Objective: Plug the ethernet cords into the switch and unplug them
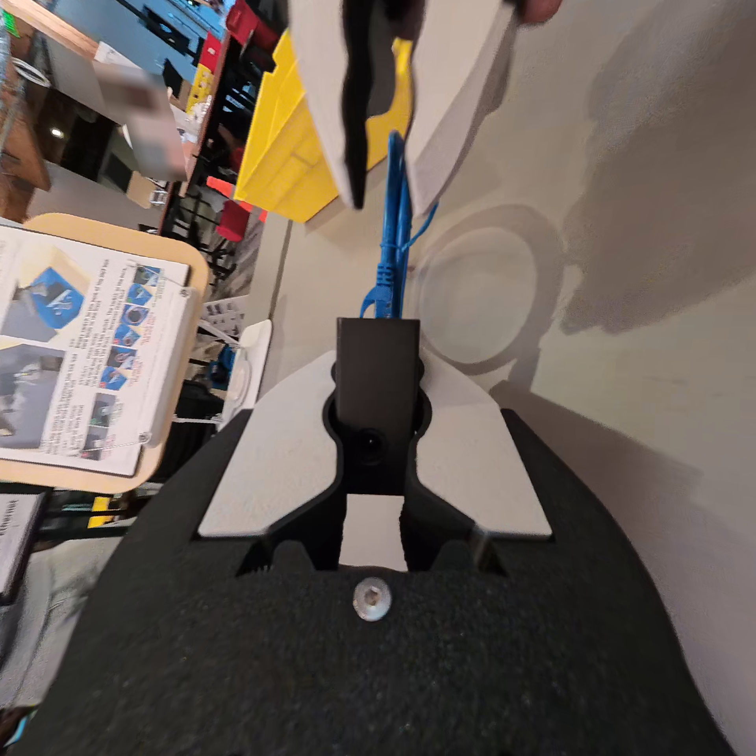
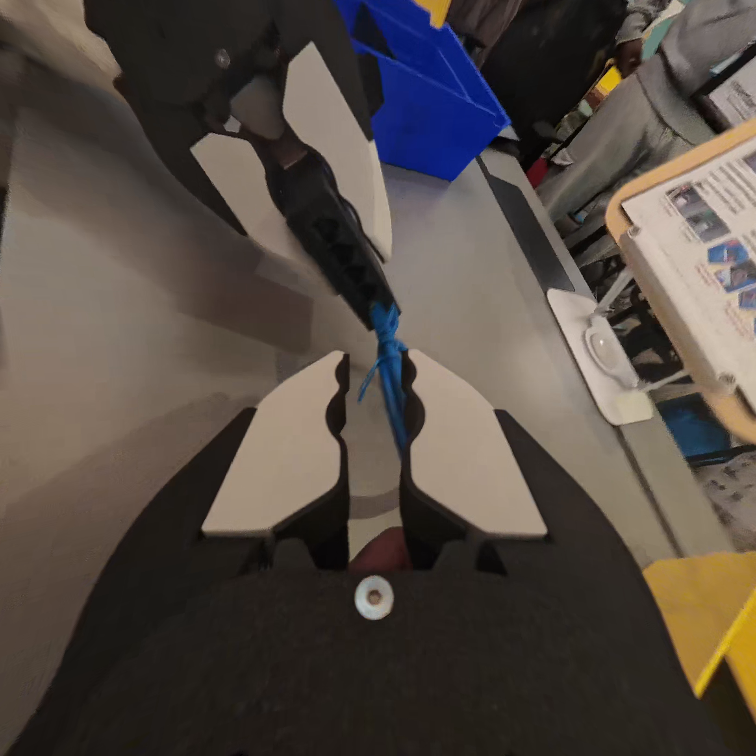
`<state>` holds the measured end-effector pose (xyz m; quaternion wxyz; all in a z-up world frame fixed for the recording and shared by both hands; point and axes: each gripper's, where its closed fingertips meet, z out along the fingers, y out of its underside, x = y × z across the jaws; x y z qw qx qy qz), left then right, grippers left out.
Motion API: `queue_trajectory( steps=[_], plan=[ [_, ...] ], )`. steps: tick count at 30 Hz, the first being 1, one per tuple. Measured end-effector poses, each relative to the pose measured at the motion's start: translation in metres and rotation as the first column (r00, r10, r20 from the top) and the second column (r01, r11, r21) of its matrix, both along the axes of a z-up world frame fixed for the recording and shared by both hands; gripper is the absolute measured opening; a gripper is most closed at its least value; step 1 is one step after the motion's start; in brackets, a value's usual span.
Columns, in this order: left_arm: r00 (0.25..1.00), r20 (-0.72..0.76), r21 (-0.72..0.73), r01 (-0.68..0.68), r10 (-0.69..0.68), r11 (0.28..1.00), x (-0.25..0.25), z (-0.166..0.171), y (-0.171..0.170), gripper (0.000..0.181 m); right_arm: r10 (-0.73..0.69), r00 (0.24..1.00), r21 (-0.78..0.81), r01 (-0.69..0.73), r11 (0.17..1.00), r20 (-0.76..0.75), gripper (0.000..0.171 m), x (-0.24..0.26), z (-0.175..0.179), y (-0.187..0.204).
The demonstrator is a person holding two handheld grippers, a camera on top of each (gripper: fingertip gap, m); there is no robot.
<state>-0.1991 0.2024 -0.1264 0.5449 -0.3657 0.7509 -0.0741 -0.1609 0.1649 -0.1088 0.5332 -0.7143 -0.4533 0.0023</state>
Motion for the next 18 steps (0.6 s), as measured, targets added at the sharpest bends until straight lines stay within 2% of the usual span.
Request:
queue_trajectory(
  steps=[4,6,14,18],
  plan=[
    [1.0,-0.025,-0.032,0.01,-0.011,0.999,0.001,0.0,-0.007,0.031,0.111,0.968,-0.15,-0.079,0.986,0.226,0.023,-0.015,-0.017,0.013],
    [0.999,-0.031,-0.016,0.009,-0.01,1.0,0.001,0.002,-0.009,0.031,0.113,0.939,-0.163,-0.062,0.985,0.325,0.023,-0.013,-0.023,0.024],
    [0.999,-0.037,-0.018,0.006,-0.007,1.0,-0.001,0.002,-0.009,0.031,0.144,0.931,-0.128,-0.107,0.986,0.334,0.016,-0.021,-0.021,0.031],
    [0.997,-0.073,0.03,0.013,-0.011,0.999,0.0,-0.003,-0.011,0.029,0.162,0.895,-0.108,-0.128,0.986,0.416,0.014,-0.021,-0.028,0.03]
  ],
)
